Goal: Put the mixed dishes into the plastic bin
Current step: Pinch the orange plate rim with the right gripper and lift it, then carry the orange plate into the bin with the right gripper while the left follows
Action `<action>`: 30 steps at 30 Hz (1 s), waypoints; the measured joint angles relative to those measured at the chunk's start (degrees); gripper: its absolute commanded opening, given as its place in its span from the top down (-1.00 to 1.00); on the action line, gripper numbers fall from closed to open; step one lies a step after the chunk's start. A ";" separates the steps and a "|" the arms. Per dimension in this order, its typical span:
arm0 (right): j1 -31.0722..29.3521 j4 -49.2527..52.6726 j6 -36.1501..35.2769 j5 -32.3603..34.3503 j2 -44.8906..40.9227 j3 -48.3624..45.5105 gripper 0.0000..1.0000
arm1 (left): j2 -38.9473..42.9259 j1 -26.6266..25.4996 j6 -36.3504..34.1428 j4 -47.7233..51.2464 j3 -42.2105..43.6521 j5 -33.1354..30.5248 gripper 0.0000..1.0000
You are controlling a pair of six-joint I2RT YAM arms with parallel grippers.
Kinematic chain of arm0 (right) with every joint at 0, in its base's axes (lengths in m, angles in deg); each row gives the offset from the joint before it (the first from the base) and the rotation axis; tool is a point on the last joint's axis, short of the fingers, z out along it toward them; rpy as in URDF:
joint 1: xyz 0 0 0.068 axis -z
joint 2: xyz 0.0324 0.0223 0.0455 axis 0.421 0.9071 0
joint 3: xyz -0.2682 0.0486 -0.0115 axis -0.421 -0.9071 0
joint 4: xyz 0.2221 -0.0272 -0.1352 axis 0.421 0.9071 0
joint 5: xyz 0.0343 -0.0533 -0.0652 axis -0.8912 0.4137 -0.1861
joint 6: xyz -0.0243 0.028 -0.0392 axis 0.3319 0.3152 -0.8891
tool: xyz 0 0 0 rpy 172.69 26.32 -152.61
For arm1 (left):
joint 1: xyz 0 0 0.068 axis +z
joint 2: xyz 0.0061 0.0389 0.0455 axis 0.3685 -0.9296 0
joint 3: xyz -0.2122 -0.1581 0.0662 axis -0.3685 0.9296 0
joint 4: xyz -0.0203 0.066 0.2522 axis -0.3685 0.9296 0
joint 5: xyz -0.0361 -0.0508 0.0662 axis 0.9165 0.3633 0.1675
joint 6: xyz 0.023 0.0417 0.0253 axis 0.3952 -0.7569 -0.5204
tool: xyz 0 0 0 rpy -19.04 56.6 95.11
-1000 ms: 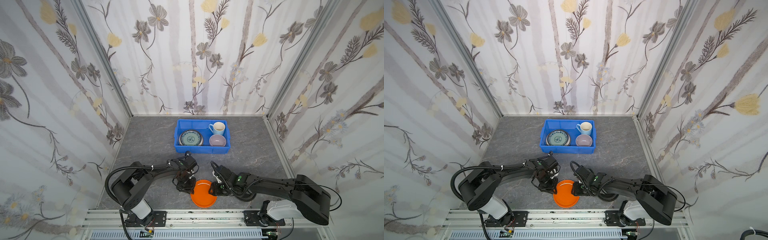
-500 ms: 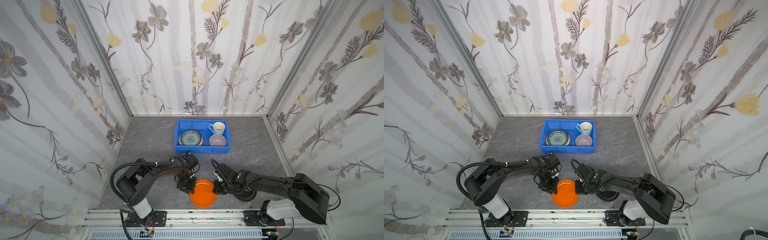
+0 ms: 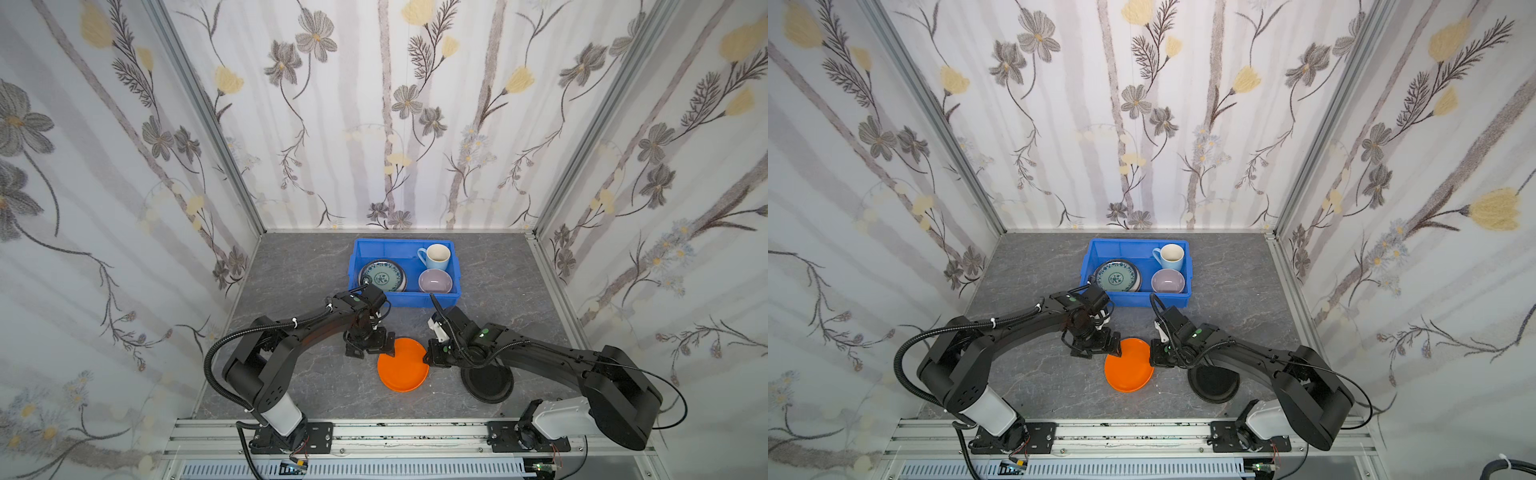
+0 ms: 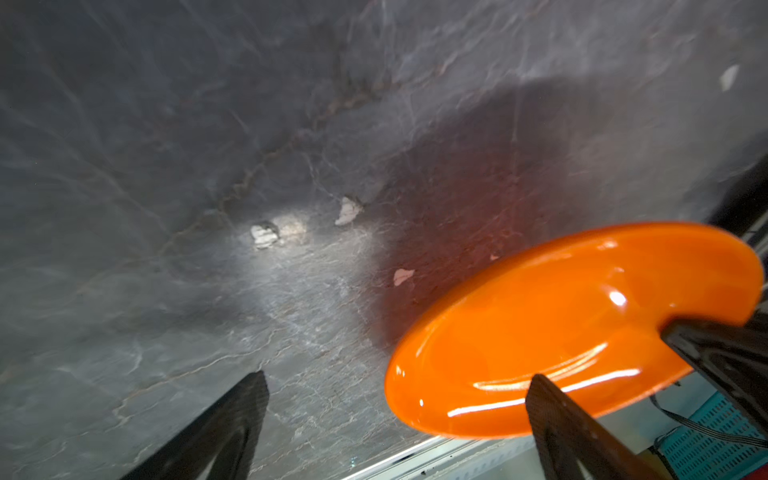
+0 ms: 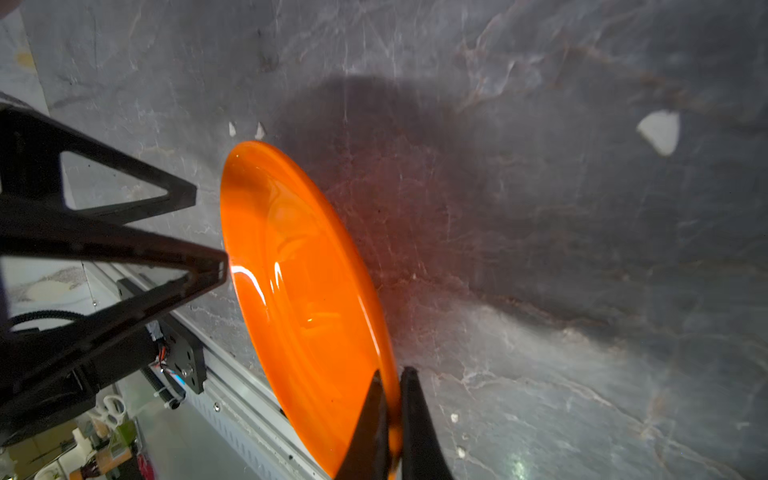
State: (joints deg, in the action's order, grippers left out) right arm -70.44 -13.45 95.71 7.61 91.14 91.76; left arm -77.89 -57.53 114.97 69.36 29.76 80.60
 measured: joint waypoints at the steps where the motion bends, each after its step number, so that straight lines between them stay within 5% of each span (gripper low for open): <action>1: 0.17 0.48 -0.61 0.13 0.20 1.07 0.92 | 0.81 0.85 -0.26 0.85 -0.87 -0.04 -1.00; 16: 6.91 13.77 -13.40 -1.01 13.75 35.50 0.88 | 6.84 19.85 -5.55 15.98 -27.58 -6.38 -1.00; 30: 15.89 19.21 -19.67 -4.81 39.32 65.75 0.86 | 2.45 25.66 -6.75 18.23 -34.73 -6.69 -1.00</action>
State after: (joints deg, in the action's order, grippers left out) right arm -54.55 5.77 76.04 2.80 130.46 157.50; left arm -75.44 -31.87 108.22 87.59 -4.97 73.91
